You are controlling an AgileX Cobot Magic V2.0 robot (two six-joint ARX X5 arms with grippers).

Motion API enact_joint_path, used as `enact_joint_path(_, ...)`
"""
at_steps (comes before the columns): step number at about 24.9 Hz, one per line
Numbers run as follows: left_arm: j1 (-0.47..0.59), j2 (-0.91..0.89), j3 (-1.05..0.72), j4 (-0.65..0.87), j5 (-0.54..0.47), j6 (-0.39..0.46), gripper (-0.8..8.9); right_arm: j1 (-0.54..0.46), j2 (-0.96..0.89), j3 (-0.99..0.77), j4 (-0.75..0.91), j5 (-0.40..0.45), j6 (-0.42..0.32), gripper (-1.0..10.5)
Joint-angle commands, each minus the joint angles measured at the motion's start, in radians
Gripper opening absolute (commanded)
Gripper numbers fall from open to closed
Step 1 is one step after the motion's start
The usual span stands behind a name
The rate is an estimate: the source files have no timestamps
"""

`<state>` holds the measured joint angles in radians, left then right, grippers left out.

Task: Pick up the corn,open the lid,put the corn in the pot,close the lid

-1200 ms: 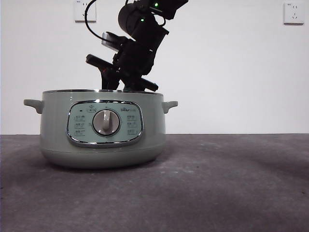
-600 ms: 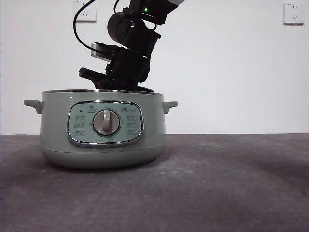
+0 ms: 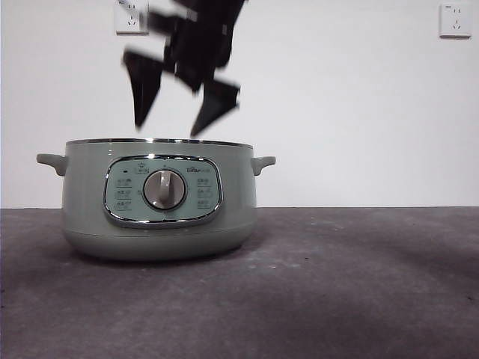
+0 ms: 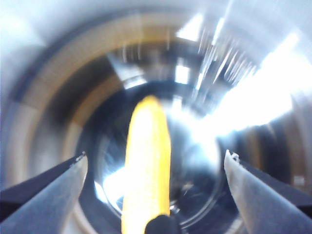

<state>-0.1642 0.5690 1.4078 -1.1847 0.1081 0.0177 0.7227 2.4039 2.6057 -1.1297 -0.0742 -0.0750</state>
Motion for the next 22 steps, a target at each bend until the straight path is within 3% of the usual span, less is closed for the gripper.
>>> enact_joint_path(1,0.002,-0.004,0.007,0.053,0.004,0.013,-0.08,0.004,0.014,0.189,-0.11,0.037,0.031,4.7)
enact_joint_path(3,0.002,0.021,0.007,0.074,0.005,0.019,-0.08,0.004,0.014,0.363,-0.252,0.105,0.058,4.7)
enact_joint_path(5,0.002,0.059,0.007,0.108,0.055,0.02,-0.08,0.003,-0.017,0.431,-0.253,0.118,0.103,4.7)
enact_joint_path(11,0.001,0.199,0.007,0.225,0.117,0.031,-0.08,0.039,-0.204,0.415,-0.255,0.093,0.12,4.7)
enact_joint_path(17,-0.001,0.399,0.007,0.379,0.213,0.04,-0.08,0.117,-0.533,0.163,-0.255,0.089,0.101,4.7)
enact_joint_path(22,-0.025,0.536,0.007,0.466,0.217,0.04,-0.08,0.167,-0.777,-0.136,-0.254,0.09,0.098,4.7)
